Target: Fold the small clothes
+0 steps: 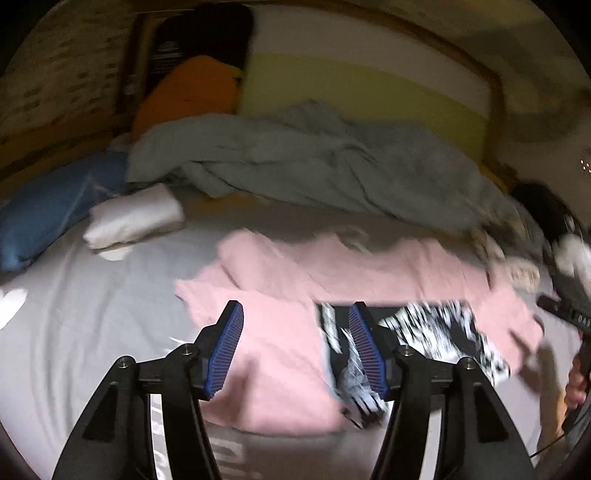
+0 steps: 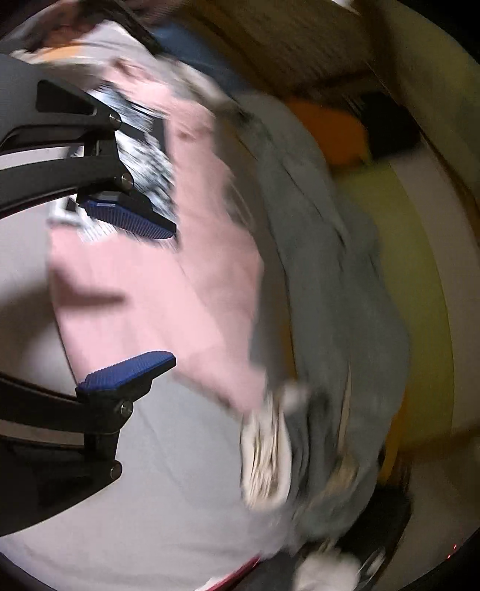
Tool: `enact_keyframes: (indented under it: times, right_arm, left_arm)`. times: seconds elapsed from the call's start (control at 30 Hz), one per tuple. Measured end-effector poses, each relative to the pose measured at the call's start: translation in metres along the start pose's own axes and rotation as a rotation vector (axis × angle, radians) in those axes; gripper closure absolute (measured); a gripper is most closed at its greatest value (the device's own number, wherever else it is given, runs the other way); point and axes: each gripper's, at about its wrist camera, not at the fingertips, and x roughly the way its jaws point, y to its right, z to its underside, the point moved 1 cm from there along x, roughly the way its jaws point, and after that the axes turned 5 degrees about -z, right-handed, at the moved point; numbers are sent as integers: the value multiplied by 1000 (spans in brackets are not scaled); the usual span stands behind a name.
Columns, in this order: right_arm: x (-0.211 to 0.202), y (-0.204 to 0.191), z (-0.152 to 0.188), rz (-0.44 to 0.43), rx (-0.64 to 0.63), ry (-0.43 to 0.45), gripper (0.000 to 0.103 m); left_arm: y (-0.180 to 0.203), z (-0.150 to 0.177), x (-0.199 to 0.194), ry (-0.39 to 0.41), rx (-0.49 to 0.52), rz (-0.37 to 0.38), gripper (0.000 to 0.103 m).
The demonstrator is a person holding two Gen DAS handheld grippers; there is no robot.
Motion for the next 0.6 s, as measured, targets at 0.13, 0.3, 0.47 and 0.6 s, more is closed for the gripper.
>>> enact_keyframes:
  times: [0.13, 0.3, 0.47, 0.6]
  right_arm:
    - [21, -39, 29, 6, -176, -82, 38]
    - [33, -38, 66, 99, -229, -151, 38]
    - [26, -30, 78, 100, -204, -166, 38]
    - [12, -28, 79, 88, -172, -138, 38]
  left_arm:
    - [10, 30, 27, -158, -77, 111, 46]
    - [20, 62, 32, -166, -9, 26, 49]
    - [38, 70, 20, -114, 133, -88, 48]
    - [54, 71, 4, -10, 269, -132, 50]
